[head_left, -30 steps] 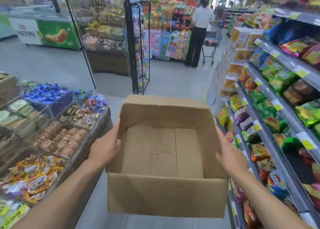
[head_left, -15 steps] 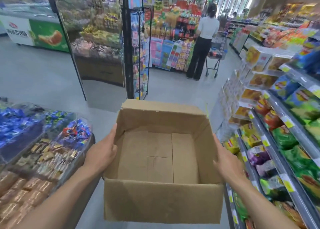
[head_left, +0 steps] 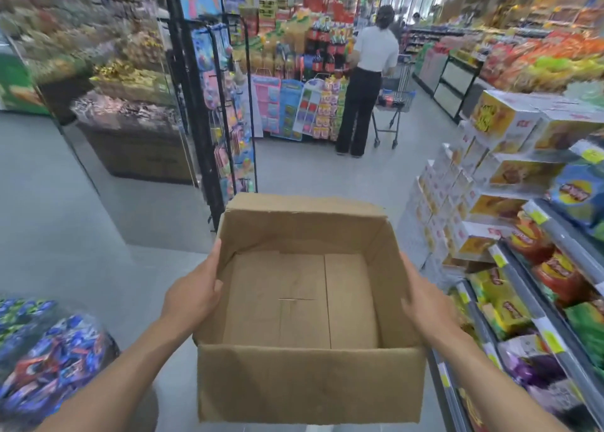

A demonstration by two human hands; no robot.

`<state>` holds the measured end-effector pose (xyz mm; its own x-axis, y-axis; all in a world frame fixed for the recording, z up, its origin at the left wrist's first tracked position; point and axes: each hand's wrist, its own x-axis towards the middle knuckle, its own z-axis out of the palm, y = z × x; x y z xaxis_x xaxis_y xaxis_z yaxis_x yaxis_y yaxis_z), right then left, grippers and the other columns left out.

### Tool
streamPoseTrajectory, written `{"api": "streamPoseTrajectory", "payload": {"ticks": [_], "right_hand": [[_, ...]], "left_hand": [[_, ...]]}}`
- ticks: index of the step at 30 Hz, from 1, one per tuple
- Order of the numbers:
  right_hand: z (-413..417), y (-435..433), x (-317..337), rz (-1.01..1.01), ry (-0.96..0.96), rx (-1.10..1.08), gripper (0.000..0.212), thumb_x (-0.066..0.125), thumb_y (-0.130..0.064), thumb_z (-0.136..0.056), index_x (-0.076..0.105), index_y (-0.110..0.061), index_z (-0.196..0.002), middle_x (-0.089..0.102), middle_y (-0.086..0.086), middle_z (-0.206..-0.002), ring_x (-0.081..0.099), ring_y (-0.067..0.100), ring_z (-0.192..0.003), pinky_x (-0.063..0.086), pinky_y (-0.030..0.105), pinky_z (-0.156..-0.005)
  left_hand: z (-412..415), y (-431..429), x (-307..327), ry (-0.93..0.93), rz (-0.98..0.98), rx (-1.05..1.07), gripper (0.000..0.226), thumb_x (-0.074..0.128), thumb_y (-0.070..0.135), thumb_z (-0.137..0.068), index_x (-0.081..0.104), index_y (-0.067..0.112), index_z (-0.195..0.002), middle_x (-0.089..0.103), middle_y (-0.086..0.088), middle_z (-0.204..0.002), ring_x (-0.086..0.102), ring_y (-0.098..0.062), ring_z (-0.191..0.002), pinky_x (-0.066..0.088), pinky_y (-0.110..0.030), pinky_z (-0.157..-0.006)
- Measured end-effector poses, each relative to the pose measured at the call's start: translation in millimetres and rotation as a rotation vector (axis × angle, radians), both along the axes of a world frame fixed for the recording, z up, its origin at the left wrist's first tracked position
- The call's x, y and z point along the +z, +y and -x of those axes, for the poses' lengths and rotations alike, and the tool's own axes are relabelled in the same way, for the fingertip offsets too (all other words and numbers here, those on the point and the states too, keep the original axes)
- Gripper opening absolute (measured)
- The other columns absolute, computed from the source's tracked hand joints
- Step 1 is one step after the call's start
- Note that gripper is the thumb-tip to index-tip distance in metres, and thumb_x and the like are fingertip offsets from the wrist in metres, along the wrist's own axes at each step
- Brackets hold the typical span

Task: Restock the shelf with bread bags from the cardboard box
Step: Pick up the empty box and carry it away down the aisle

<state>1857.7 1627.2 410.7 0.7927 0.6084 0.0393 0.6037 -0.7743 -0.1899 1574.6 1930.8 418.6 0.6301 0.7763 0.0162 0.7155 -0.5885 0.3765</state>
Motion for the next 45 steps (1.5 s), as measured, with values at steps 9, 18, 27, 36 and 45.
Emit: {"api": "streamPoseTrajectory", "payload": {"ticks": [9,18,27,36,45], "right_hand": [[-179.8,128.0,-13.6,-0.084,0.070,0.038,0.090,0.048,-0.012,-0.094,-0.008,-0.053,-0.152,0.051,-0.001,-0.059,0.054,0.023,-0.051,0.048,0.040,-0.050],[-292.5,212.9,-31.5,-0.070,0.047,-0.094,0.083,0.042,-0.016,-0.098,-0.008,-0.050,-0.154,0.041,-0.008,-0.058,0.040,0.018,-0.046,0.034,0.033,-0.047],[-362.7,275.9,-65.5,-0.021,0.038,-0.404,0.084,0.045,-0.022,-0.099,-0.014,-0.039,-0.156,0.068,0.007,-0.094,0.053,0.022,-0.058,0.046,0.036,-0.050],[-372.6,265.4,-85.6,-0.075,0.189,-0.823,0.086,0.039,-0.016,-0.097,-0.018,-0.047,-0.153,0.063,-0.001,-0.102,0.055,0.020,-0.061,0.045,0.039,-0.049],[-399.6,242.3,-143.3,-0.121,0.307,-1.128,0.089,0.035,-0.012,-0.098,-0.030,-0.049,-0.147,0.051,-0.007,-0.082,0.053,0.018,-0.056,0.029,0.031,-0.042]], "left_hand": [[-163.0,112.1,4.3,0.029,-0.005,0.025,0.091,0.043,0.013,-0.090,-0.011,0.047,-0.156,0.052,-0.001,-0.068,0.052,-0.021,-0.059,0.037,-0.035,-0.053],[-312.9,226.6,-14.0,0.017,0.007,-0.099,0.098,0.044,0.010,-0.091,-0.020,0.054,-0.151,0.051,-0.003,-0.063,0.055,-0.023,-0.054,0.045,-0.035,-0.052],[-501.5,358.2,-43.5,0.107,0.011,-0.415,0.088,0.048,0.011,-0.092,-0.002,0.038,-0.160,0.051,-0.004,-0.069,0.043,-0.017,-0.050,0.026,-0.033,-0.046],[-685.0,372.6,-82.3,0.149,-0.026,-0.886,0.093,0.050,0.018,-0.092,-0.012,0.051,-0.154,0.065,-0.010,-0.129,0.065,-0.033,-0.081,0.045,-0.035,-0.064],[-833.0,316.3,-148.9,0.287,0.157,-1.089,0.066,0.033,0.038,-0.104,-0.009,0.069,-0.145,0.063,-0.001,-0.131,0.064,-0.027,-0.094,0.043,-0.036,-0.075]]}}
